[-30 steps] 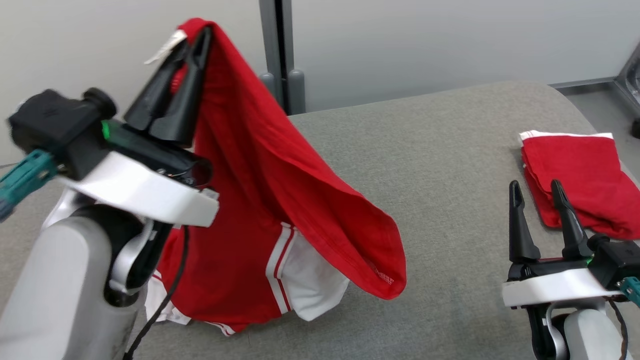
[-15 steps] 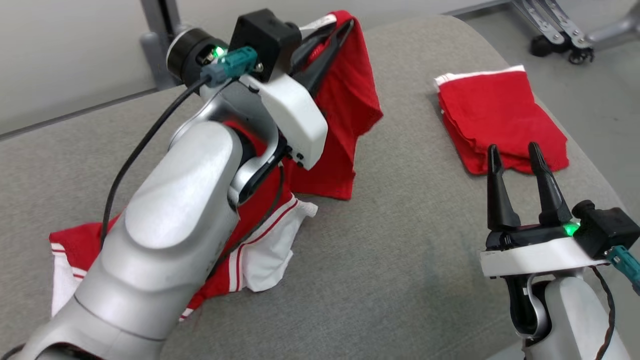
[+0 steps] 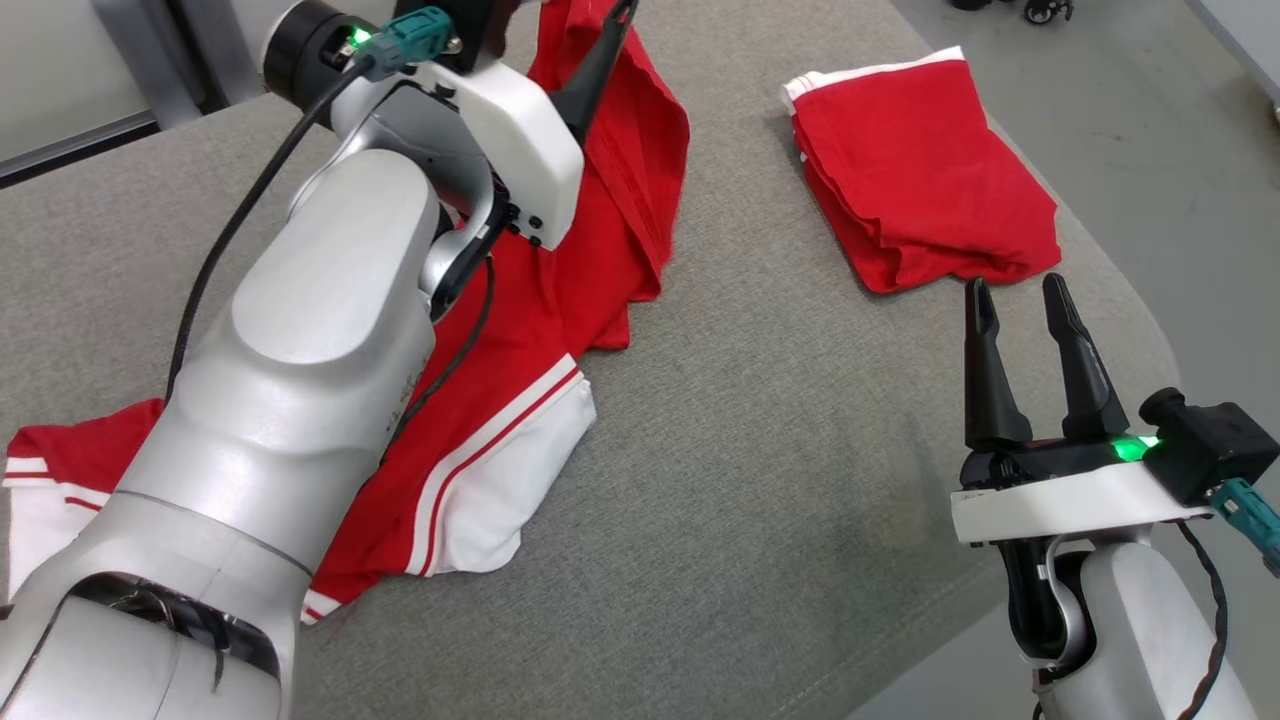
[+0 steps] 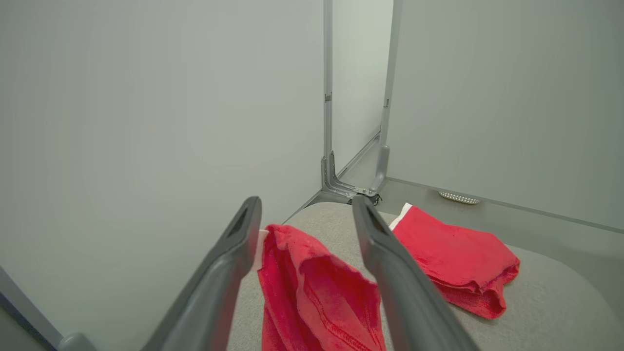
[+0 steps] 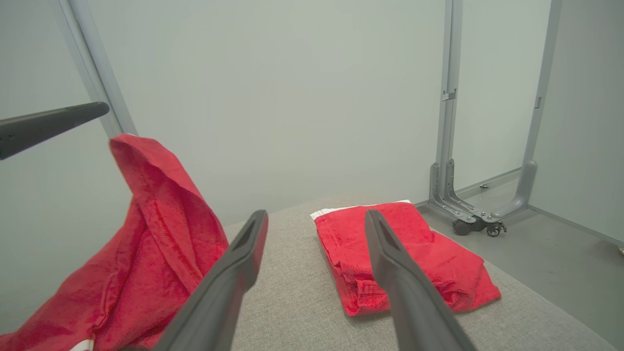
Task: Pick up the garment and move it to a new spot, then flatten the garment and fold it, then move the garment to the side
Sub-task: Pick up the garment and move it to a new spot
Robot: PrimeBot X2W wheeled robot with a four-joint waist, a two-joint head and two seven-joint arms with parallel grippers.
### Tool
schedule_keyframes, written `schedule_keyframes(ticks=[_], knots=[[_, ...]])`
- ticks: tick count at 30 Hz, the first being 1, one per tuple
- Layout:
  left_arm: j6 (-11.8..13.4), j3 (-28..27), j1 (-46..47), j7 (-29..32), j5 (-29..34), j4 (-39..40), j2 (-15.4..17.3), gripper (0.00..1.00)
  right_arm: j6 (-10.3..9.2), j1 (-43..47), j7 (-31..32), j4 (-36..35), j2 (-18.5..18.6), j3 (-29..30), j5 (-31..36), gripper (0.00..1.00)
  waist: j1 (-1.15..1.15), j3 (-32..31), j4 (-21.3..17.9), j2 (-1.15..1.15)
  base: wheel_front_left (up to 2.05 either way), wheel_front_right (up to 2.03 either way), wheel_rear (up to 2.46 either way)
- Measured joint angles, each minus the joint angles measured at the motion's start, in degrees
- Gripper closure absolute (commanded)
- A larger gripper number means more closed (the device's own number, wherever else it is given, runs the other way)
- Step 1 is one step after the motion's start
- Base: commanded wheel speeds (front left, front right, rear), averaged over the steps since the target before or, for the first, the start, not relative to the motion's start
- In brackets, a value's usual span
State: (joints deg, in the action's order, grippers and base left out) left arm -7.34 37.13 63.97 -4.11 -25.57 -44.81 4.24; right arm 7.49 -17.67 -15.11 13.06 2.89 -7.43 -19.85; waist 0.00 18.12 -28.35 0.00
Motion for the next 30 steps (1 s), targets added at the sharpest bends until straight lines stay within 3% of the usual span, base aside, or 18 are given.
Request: schedule_keyframes(ticks=[7,15,19,23,27,30], knots=[[0.0,-1.2,1.0,-5.9,-1.4,-5.6,0.8,0.00,0.00,0.0,0.0,0.5,-0.1,0.1,1.9,0.00,0.00,-1.1,4.4,0.00,0.00,0.00,0.00],[0.0,-4.8,-5.0,-10.5,-4.6,-3.4,5.0,0.00,0.00,2.0,0.0,1.2,1.0,1.7,7.5,0.00,0.00,-4.1,12.7,0.00,0.00,0.00,0.00],[0.1,-8.4,-12.7,-10.9,-7.0,1.8,7.4,0.00,0.00,3.8,0.0,1.9,2.8,1.7,9.8,0.00,0.00,-6.2,17.6,0.00,0.00,0.00,0.00],[2.0,-12.4,-21.8,-11.0,-6.9,10.9,8.9,0.00,0.01,6.0,0.0,2.3,3.9,2.7,9.1,0.00,0.00,-8.3,22.5,0.00,0.00,0.00,0.00],[3.6,-14.6,-30.6,-11.0,-6.4,16.8,8.7,0.00,0.00,7.4,0.0,2.6,4.4,2.7,8.8,0.00,0.00,-10.0,25.8,0.00,0.00,0.00,0.00],[5.0,-17.2,-40.2,-11.0,-5.4,22.9,6.7,0.00,0.01,9.3,0.0,3.1,5.1,3.5,8.4,0.00,0.00,-12.2,29.5,0.00,0.00,0.00,0.00]])
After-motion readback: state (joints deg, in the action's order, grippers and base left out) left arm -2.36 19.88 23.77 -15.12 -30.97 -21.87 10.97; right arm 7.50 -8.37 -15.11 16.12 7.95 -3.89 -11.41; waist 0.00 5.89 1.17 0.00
